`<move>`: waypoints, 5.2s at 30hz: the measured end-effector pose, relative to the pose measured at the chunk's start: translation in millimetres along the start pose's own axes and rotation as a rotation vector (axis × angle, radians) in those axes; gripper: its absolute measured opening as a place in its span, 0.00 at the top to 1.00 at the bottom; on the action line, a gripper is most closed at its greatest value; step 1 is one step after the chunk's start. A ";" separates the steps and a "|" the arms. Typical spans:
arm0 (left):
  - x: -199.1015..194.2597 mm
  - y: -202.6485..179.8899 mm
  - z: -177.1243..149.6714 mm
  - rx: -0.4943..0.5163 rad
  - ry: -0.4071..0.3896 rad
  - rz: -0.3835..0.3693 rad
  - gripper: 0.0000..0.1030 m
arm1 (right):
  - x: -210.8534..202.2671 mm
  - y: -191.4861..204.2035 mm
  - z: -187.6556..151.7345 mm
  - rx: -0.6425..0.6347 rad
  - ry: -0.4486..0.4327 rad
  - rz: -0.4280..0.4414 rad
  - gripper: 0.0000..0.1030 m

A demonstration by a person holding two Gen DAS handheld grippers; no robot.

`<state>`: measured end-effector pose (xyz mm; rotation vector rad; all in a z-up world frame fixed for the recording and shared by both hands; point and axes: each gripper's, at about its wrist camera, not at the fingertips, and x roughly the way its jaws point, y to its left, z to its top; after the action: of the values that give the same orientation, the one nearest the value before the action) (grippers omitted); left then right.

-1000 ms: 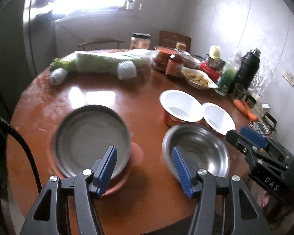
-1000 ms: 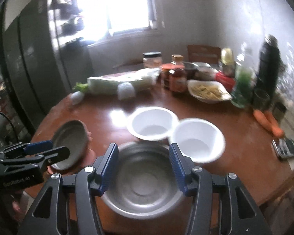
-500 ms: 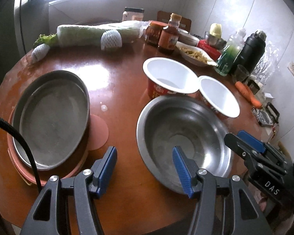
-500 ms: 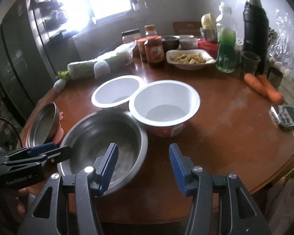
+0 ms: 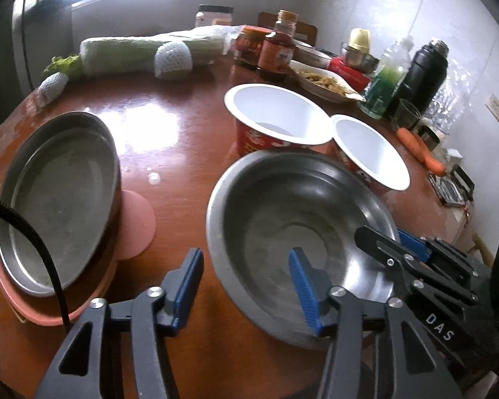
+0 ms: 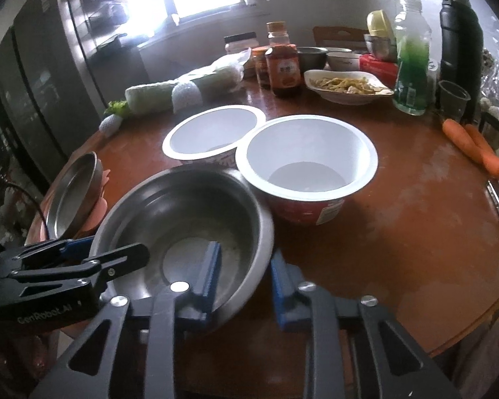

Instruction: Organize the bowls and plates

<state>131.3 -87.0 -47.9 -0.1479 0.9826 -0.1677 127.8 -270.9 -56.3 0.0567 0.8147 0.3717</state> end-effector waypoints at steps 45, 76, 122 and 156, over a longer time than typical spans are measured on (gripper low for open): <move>-9.0 -23.5 -27.0 0.097 0.031 -0.033 0.55 | -22.0 4.2 -19.6 -0.011 0.052 -0.036 0.74; -48.6 -16.7 -20.1 0.074 -0.063 -0.023 0.53 | -45.1 -3.7 -12.2 0.019 -0.020 -0.048 0.62; 32.4 -77.0 79.5 0.058 0.016 -0.146 0.52 | -5.3 -89.7 54.0 0.104 -0.063 -0.097 0.51; 37.0 -82.3 86.9 0.027 -0.007 -0.202 0.65 | -3.5 -79.7 60.1 0.066 -0.096 -0.031 0.77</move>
<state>218.0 -170.8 -14.1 -0.2230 0.9569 -0.3651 193.0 -341.0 -27.8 0.1227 0.7320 0.3104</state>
